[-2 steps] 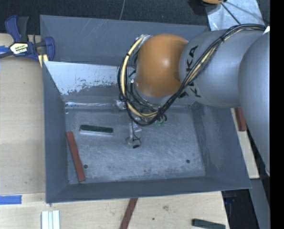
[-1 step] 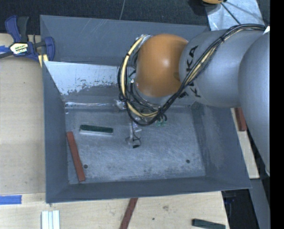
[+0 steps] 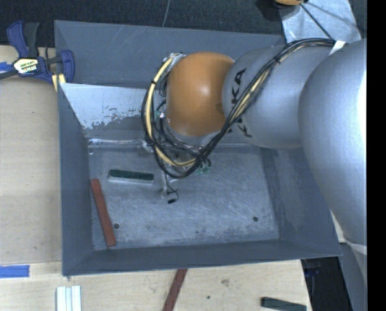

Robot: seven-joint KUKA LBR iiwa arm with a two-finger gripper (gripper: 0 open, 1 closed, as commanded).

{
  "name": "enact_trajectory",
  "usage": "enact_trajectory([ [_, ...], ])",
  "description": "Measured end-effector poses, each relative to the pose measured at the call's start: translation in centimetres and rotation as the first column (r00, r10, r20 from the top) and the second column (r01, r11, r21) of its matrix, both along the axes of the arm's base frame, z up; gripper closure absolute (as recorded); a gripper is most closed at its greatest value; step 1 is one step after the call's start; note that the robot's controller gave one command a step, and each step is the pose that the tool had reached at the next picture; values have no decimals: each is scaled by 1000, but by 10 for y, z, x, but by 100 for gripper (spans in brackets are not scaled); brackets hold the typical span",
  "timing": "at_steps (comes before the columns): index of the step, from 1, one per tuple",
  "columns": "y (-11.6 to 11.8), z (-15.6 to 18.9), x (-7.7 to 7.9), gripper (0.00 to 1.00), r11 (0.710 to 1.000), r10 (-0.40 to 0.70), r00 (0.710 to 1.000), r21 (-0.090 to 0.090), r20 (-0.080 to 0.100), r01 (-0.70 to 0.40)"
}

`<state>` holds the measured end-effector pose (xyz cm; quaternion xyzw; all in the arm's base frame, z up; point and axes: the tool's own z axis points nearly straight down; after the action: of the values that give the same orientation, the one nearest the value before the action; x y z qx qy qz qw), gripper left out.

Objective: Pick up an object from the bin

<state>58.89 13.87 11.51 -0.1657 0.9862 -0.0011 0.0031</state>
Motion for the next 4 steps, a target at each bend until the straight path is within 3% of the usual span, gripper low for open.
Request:
enact_trajectory([
  [1, 10, -44, -3, 100, 981, 193, 981, 3, -2, -193],
  [2, 11, -44, -3, 100, 981, 192, 981, 3, -2, -192],
  [3, 30, 63, 3, 100, 977, 215, 977, 2, -3, -215],
  [4, 30, 63, 3, 100, 977, 215, 977, 2, -3, -215],
])
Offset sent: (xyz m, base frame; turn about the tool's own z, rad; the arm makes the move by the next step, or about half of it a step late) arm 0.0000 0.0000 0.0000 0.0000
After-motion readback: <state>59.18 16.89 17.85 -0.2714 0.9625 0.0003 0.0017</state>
